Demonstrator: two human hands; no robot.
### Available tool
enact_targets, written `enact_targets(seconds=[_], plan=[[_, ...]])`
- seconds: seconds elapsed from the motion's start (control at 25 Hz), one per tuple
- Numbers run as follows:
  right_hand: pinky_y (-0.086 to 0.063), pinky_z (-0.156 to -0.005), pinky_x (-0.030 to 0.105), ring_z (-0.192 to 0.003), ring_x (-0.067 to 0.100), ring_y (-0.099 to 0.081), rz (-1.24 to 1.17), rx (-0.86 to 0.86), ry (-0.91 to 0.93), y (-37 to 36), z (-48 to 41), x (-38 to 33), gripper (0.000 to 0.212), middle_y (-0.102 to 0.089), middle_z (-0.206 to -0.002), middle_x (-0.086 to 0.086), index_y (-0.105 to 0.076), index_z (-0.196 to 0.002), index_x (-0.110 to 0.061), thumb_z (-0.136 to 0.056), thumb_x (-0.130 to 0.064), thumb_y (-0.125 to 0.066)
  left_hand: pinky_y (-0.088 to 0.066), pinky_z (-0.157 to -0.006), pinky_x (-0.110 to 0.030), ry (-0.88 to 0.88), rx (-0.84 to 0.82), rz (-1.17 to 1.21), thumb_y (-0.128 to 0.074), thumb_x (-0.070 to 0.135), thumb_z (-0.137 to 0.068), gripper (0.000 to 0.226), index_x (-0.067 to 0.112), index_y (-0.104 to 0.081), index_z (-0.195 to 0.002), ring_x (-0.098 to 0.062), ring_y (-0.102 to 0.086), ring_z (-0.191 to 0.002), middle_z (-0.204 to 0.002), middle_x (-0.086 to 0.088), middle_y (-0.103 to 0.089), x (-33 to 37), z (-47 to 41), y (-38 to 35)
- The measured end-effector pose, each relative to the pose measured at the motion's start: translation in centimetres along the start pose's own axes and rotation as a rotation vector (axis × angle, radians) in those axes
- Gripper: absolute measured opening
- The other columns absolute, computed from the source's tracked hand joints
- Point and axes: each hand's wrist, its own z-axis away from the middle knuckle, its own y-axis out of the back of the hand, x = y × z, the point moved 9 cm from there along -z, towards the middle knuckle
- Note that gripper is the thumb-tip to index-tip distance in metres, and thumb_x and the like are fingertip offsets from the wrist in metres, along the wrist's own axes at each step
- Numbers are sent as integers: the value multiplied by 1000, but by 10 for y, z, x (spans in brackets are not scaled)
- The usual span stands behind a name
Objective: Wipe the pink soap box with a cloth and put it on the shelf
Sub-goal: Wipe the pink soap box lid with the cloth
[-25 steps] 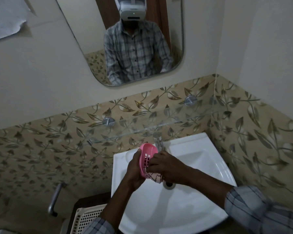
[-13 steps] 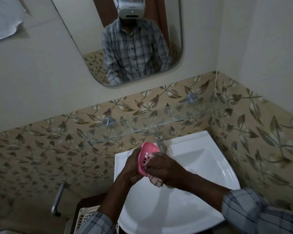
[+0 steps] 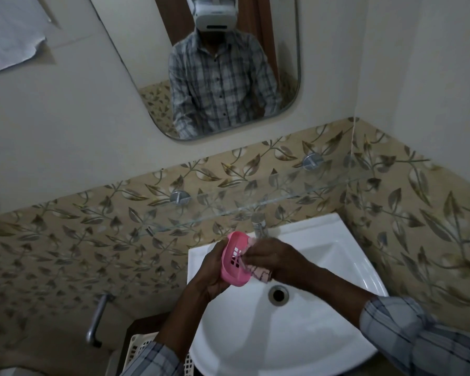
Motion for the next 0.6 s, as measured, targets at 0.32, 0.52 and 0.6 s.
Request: enact_targets(seconds=[0.32,0.52,0.6], plan=[[-49,-98,59,-103,45,-68,-1432,413,-1535,-40,88,74,31,-68,-113,34,-68,-111,11,-81,10,-59,-58,-84,-48,-34,-99,202,-84,42,-69,87,-8,-54,-133,-43,-68,-96,-123,-36,-59,7,15,15],[-41,-106,62,-120,49,-56,-1655,416,-1497,-41,92,64,37,-61,-124,35,-60,-123,11,-88,6,-48,-55,-89,-52,52,-323,334,-89,30,-65,86,-13,-54,-131,-48,-65,-99,-124,-40,-57,-9,34,-11],[-45,-102,62,-114,46,-61,-1562,484,-1460,-36,91,69,34,-64,-121,34,-63,-120,7,-88,4,-55,-52,-92,-53,73,-393,354,-82,33,-74,79,-11,-54,-132,-48,-63,-101,-121,-37,-59,-17,41,-20]])
